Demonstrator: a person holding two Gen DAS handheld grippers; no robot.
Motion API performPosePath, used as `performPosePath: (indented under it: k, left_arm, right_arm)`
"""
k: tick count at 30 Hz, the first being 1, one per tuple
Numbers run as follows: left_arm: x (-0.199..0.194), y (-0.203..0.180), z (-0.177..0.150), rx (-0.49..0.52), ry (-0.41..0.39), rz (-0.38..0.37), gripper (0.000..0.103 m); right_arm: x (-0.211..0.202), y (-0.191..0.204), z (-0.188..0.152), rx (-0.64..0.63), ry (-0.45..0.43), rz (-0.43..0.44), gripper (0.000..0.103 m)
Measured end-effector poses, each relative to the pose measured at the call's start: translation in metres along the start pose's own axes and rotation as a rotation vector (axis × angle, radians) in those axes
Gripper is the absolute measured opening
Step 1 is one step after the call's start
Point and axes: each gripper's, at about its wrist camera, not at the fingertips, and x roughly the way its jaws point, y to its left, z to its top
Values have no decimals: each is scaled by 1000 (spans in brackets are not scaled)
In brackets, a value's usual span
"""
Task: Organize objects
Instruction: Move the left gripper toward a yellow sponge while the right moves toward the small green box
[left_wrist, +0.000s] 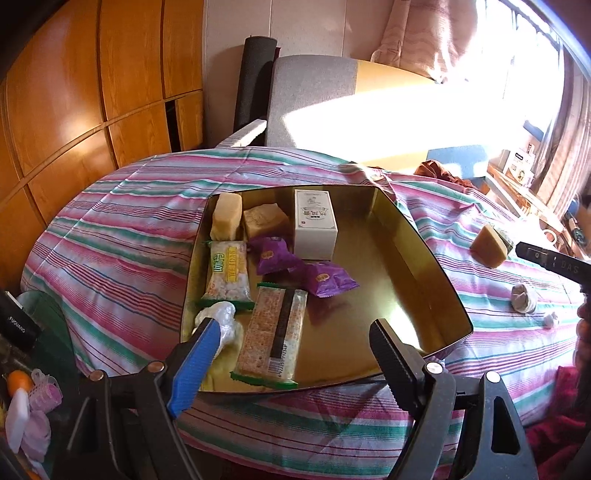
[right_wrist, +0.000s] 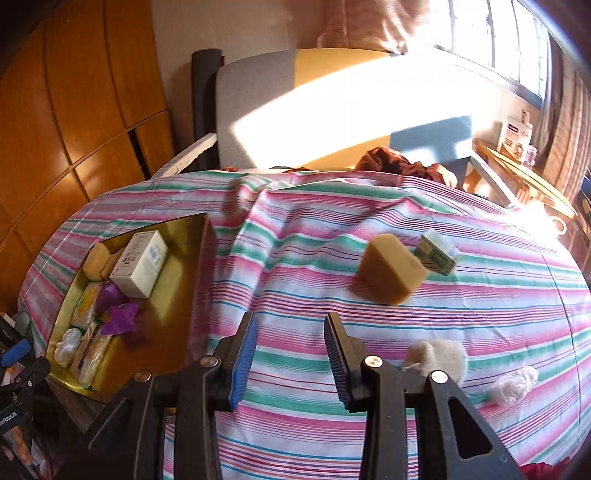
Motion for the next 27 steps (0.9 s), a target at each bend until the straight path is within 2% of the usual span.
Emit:
performPosePath:
  k: [6,11,16,19,27]
  left_arm:
    - [-1,-23,10,50,-16,-47,84]
    - [1,-57,23,119,-14,-107,84]
    - [5,-103,36,195,-7,-173,84]
    - [13,-134,45,229,8,-216,84]
    - [62,-212,63,237,140,-319,84]
  right_arm:
    - [-8,-88,5,157,-23,-128,37]
    - [-8,-163,4,318,-52,-235,37]
    - [-3,-220,-22,503,-65,-265,37]
    - [2,-237,-31,605,-42,-231,37]
    - [1,-232,-31,611,-40,-168,37]
